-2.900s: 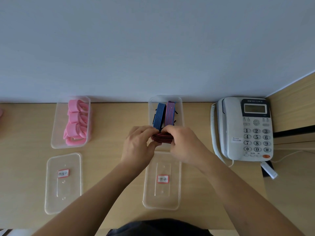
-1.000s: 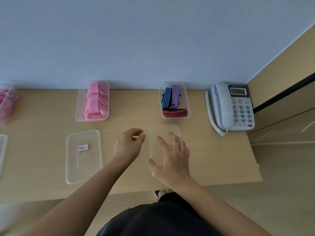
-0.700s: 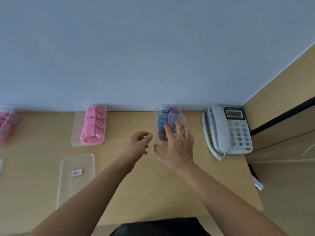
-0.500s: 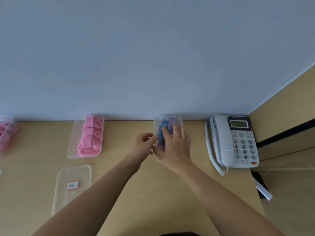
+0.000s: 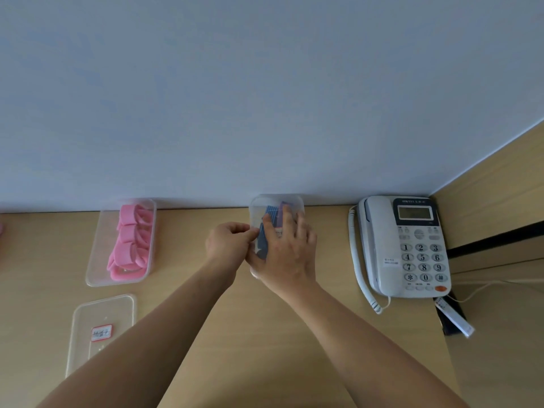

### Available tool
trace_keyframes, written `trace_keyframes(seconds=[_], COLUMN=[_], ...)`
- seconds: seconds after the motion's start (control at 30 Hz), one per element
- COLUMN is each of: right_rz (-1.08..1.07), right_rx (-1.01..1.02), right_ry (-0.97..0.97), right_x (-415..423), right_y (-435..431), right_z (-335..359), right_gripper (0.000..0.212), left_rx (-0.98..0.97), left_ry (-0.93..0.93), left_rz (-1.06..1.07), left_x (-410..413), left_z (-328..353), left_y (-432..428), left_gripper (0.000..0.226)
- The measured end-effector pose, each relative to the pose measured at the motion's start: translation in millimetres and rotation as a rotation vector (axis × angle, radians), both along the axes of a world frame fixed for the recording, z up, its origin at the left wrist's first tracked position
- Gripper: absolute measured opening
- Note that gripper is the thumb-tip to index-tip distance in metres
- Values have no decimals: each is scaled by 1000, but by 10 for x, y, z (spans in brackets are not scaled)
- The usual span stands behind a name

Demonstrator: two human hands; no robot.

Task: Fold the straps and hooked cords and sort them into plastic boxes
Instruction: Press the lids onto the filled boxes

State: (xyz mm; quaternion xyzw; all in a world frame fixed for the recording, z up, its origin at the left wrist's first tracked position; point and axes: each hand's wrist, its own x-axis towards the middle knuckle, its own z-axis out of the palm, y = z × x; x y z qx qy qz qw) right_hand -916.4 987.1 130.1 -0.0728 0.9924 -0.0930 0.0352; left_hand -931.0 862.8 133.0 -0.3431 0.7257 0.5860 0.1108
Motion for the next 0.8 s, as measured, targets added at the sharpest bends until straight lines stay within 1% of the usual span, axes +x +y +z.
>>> trace_keyframes(seconds=[0.1, 0.27, 0.4, 0.57, 0.7, 0.77, 0.8], right_rz=[12, 121, 103, 72, 58, 59, 67], right_rx=[11, 41, 32, 71, 32, 25, 32], right_ry=[-28, -77, -74, -51, -54, -90, -106], right_x=[21, 63, 263, 352, 346, 322, 298], right_y=[-2, 157, 177, 159, 150, 162, 167], right_z=[-39, -100, -146, -171, -148, -120, -96], right_gripper=[78, 87, 94, 94, 91, 94, 95], left_rx=[-8, -5, 44, 87, 175, 148, 102], left_ry=[-5, -7, -10, -44, -93, -59, -24], left_rz=[-16, -118, -161, -145, -124, -110, -118], left_x=[-24, -17, 119, 164, 181, 184, 181], left_z=[-16, -57, -117, -135, -117, -98, -89], left_y=[-3, -41, -81, -83, -93, -74, -68], left_gripper=[10, 11, 11, 12, 15, 19, 26])
